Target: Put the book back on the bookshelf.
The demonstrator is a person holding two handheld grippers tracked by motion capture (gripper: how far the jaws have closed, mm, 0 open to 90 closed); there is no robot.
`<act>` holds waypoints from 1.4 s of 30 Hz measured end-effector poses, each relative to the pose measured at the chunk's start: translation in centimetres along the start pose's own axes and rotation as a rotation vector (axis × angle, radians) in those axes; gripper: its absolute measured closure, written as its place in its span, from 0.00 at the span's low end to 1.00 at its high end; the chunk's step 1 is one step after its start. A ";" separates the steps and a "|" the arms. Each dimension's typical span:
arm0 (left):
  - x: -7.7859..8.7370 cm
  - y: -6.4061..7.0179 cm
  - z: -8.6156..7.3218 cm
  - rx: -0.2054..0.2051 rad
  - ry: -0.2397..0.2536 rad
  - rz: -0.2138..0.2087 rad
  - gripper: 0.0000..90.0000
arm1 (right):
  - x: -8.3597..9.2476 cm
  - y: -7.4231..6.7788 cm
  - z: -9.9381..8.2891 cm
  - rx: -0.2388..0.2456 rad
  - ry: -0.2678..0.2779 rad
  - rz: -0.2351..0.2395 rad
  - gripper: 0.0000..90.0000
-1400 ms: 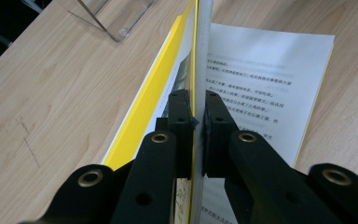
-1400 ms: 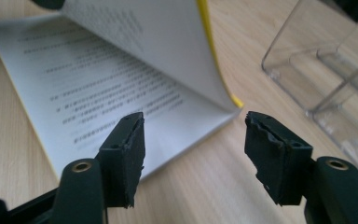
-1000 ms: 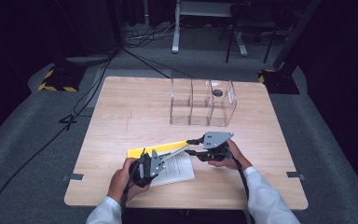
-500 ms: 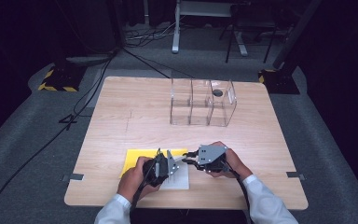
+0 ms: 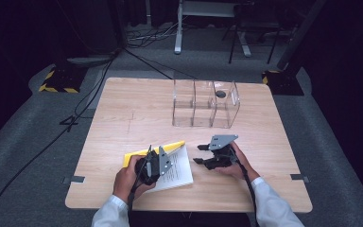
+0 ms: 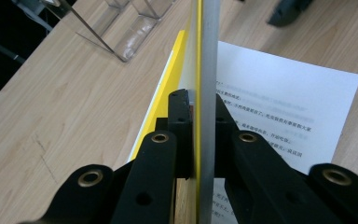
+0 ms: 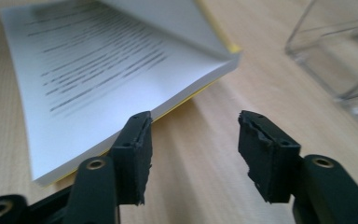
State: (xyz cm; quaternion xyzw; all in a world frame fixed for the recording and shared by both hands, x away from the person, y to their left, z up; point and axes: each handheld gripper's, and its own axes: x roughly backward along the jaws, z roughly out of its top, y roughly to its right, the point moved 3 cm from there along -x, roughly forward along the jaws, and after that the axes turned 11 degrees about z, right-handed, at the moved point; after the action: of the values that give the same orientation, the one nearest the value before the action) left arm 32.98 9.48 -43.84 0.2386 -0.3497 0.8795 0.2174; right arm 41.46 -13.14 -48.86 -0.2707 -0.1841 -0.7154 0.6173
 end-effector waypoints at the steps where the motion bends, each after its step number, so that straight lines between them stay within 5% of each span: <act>1: 0.1 -0.1 0.0 0.002 0.003 0.003 0.94 | -0.3 -0.2 0.0 -0.014 -0.003 0.037 0.48; 4: 0.3 -0.3 -0.1 0.012 0.012 0.014 0.94 | -0.9 -0.9 0.1 -0.036 -0.005 0.116 0.43; 12: 0.8 -0.5 -0.3 0.033 0.031 0.033 0.94 | -2.3 -1.1 0.3 -0.117 -0.006 0.224 0.35; 17: 1.1 -0.4 -0.3 0.039 0.055 0.032 0.94 | -3.0 -0.8 0.4 -0.158 -0.017 0.236 0.28; 20: 1.4 -0.1 0.2 0.051 0.094 0.030 0.93 | -3.4 -0.7 0.3 -0.186 0.026 0.300 0.49; 25: 1.6 -0.1 0.6 0.080 0.147 0.012 0.93 | -1.9 -0.4 0.5 -0.180 0.115 0.305 0.64; 30: 1.9 -0.1 1.1 0.128 0.215 -0.023 0.93 | 1.2 0.0 0.8 -0.163 0.208 0.274 0.76; 33: 2.0 0.2 1.3 0.129 0.241 -0.040 0.90 | 3.6 -0.2 1.7 -0.129 0.225 0.167 0.82; 42: 1.3 1.1 1.0 0.150 0.284 -0.082 0.82 | 6.8 -1.0 3.8 -0.073 0.175 0.027 0.88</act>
State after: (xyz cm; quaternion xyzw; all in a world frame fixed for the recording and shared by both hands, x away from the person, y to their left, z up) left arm 31.64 8.27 -43.02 0.1417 -0.2388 0.9184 0.2819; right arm 40.50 -16.04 -41.60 -0.2318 -0.0997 -0.7341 0.6304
